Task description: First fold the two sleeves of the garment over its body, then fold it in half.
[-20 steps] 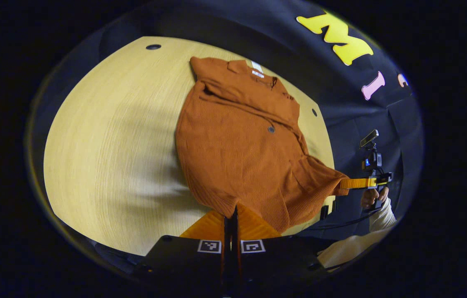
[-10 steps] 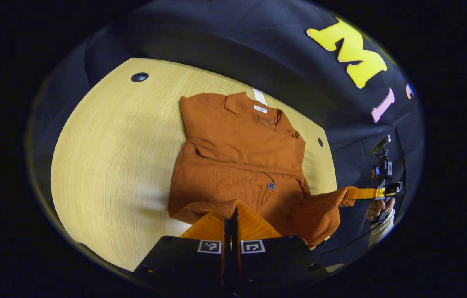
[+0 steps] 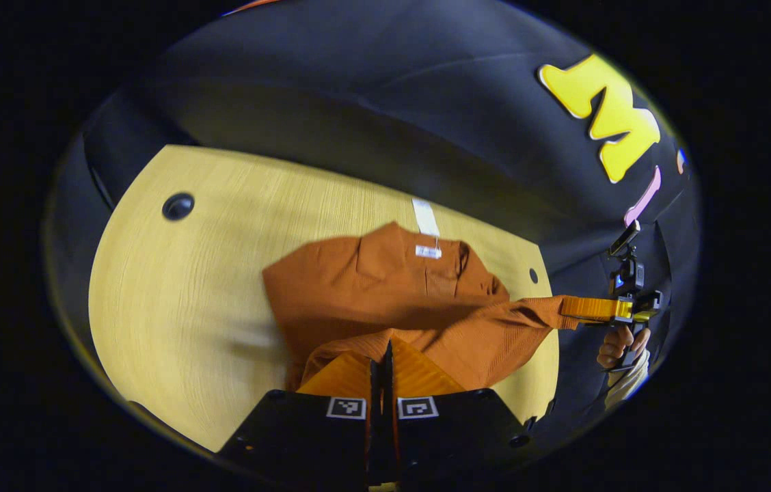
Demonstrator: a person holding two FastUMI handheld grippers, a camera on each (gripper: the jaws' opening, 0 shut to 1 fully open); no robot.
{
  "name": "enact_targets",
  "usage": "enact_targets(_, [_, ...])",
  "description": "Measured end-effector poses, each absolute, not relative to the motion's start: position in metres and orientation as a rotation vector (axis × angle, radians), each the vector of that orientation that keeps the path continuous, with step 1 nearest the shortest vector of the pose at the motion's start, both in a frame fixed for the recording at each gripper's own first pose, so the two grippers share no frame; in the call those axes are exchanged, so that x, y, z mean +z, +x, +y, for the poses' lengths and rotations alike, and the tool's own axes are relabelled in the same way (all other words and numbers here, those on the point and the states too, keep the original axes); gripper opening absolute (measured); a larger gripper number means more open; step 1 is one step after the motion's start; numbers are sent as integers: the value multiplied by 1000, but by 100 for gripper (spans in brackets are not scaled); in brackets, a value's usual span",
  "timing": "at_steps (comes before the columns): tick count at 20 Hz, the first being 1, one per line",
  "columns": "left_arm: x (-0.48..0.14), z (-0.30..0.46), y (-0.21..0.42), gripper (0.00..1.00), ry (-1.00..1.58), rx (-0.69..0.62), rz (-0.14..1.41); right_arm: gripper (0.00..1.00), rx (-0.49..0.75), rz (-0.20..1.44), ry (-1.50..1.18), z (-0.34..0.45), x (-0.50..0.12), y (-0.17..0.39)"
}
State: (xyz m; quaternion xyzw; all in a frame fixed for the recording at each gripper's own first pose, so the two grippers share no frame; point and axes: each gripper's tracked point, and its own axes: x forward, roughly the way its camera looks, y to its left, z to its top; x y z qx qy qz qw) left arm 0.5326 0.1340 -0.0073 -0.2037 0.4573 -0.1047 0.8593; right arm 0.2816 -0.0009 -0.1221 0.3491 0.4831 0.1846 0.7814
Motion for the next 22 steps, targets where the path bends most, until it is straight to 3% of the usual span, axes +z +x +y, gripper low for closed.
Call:
enact_targets(4, [-40,152,583,3,-385,-195,966,2,269,1016,754,-28,-159,340])
enact_targets(8, [-76,157,592,3,-448,-172,1003,1,127,1088,889,-59,-211,350])
enact_targets(19, [-89,159,617,4,-723,-140,891,2,-13,1041,1123,-139,-203,369])
enact_targets(22, [-82,153,627,6,-829,-104,833,8,-44,1011,1212,-137,-201,375])
